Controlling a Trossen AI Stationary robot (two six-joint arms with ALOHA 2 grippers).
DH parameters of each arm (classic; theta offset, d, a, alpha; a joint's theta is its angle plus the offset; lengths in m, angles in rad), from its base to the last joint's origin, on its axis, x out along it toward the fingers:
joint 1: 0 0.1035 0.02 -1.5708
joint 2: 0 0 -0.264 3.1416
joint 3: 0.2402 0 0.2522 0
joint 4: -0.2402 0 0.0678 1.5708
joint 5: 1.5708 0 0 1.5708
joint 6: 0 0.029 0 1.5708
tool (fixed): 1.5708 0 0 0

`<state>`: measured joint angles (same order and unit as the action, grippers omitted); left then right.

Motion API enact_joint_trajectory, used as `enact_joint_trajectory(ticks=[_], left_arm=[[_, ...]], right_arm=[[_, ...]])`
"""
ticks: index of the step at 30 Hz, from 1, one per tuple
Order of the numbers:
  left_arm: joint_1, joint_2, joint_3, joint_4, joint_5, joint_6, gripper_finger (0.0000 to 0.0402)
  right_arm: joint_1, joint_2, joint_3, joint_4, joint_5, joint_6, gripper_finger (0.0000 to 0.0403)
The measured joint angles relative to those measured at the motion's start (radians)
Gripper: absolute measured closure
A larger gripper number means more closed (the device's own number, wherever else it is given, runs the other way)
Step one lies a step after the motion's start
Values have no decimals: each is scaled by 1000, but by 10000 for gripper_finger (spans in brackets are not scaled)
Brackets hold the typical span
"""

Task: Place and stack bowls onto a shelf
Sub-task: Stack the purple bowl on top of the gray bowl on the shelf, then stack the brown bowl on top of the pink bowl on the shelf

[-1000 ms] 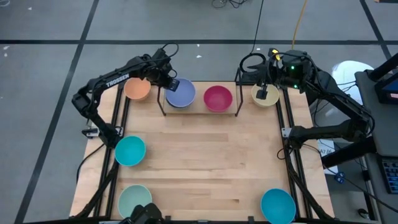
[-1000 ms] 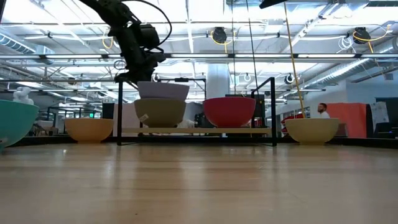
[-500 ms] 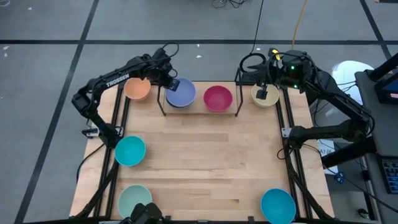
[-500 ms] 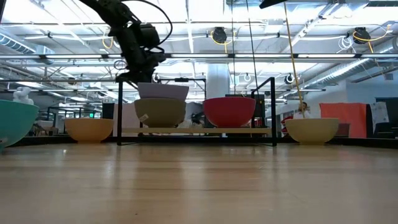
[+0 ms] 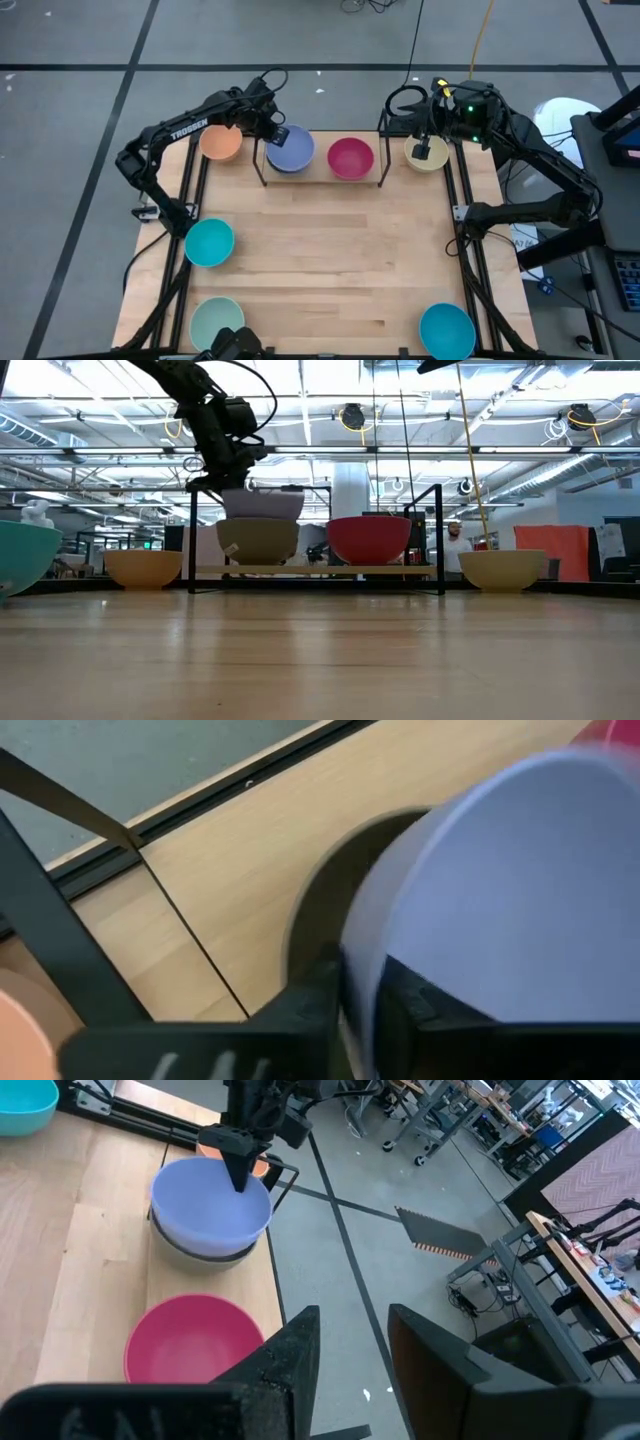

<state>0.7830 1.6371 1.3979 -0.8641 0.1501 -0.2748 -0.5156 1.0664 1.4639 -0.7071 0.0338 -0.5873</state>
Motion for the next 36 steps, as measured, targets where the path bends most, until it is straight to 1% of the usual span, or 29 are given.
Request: enact_joint_trajectory(ticks=[4,9,16,21,23,25,28,32,36], left_arm=[[0,0,0,-3,0,-1,319],[0,-1,0,-2,3,-43,293],[0,-34,7,-3,96,-49,289],[-3,-86,76,-7,145,-44,289],[-10,-114,110,-6,148,-42,289],[-20,-138,138,-5,147,-30,289],[-45,-179,168,-5,148,-10,289],[-80,-230,184,-6,149,-13,289],[-118,-277,184,-9,148,-20,289]], right_arm=[[0,0,0,0,0,0,287],[0,0,0,0,0,0,287],[0,0,0,0,0,0,287],[0,-1,0,-2,0,0,287],[0,-7,0,-21,0,-8,287],[0,-18,0,-56,0,4,287],[0,-37,0,-139,6,79,287],[0,-59,0,-271,85,226,287],[0,-58,0,-463,182,320,287]])
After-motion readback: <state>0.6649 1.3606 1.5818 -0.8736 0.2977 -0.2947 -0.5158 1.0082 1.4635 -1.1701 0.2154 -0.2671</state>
